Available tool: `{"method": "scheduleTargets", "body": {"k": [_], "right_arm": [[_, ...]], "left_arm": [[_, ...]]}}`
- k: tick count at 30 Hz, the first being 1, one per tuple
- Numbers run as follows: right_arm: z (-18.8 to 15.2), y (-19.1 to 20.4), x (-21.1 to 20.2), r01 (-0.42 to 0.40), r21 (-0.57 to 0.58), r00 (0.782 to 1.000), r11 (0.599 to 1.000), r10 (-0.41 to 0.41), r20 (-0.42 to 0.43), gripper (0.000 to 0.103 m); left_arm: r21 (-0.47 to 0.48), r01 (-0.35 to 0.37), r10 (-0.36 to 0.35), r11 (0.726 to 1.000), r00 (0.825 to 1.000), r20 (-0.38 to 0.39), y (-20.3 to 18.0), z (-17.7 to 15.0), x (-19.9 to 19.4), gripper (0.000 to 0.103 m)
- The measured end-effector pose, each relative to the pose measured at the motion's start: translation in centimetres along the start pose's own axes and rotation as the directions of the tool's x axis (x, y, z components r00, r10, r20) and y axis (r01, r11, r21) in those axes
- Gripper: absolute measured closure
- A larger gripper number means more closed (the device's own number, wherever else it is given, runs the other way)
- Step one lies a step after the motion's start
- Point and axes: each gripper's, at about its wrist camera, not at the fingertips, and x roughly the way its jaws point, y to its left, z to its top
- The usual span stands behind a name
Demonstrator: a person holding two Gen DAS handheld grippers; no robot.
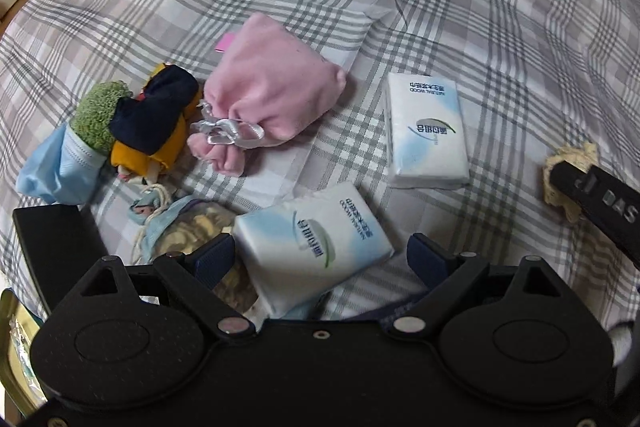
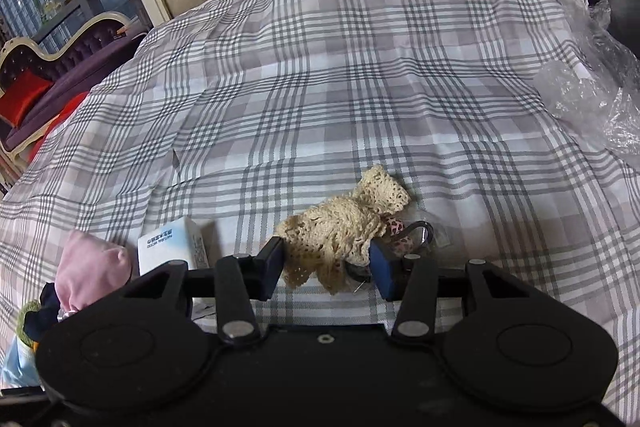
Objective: Organize soft objects
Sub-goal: 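Grasp the beige lace cloth with the right tool while the left tool grasps a white tissue pack, then carry the lace cloth and tissue pack to the gold tray and release both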
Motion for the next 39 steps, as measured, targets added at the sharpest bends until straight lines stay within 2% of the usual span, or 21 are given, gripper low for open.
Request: {"method": "scheduleTargets", "body": {"k": [3,6,13,23,28,32,39], "right_arm": [[-0.2,0.2,-0.1,-0.004,0.002,1.0,1.0,0.004,0.004,0.057],[-0.3,0.1,-0.2,-0.011,0.01,1.0,1.0,0.011,0.013,0.057],[-0.3,-0.4,-0.4,-0.035,0.056,0.999,0.998,0.033,0.043,0.057],[-0.5,-0.3,-0.7,-0.077,0.067,0.994,0.995,0.072,0.077,0.057],[-0.6,-0.2,-1.0,-0.112,0.063,0.99,0.992,0.106,0.096,0.057],[-0.7,-0.5,-2.0,-0.219,0.069,0.968,0.973,0.207,0.142,0.057],[-1.9,1.4,-5.2,-0.311,-0.082,0.909,0.947,0.321,0.265,0.057]], "left_arm": [[0.0,-0.021,0.021,1.0,1.0,-0.012,-0.4,0.5,0.7,0.013],[0.0,-0.033,0.033,0.999,0.999,-0.022,-0.6,0.8,1.1,0.021],[-0.049,0.041,-0.04,0.998,0.999,0.012,0.3,1.3,0.7,0.025],[-0.096,0.057,-0.046,0.994,0.992,0.12,3.4,1.3,-5.1,0.024],[-0.124,0.05,-0.028,0.991,0.984,0.175,6.3,-0.4,-8.6,0.024],[-0.158,0.049,-0.015,0.986,0.979,0.204,9.3,-2.4,-11.0,0.024],[-0.232,0.015,0.036,0.973,0.976,0.214,14.9,-7.0,-13.5,0.024]]}}
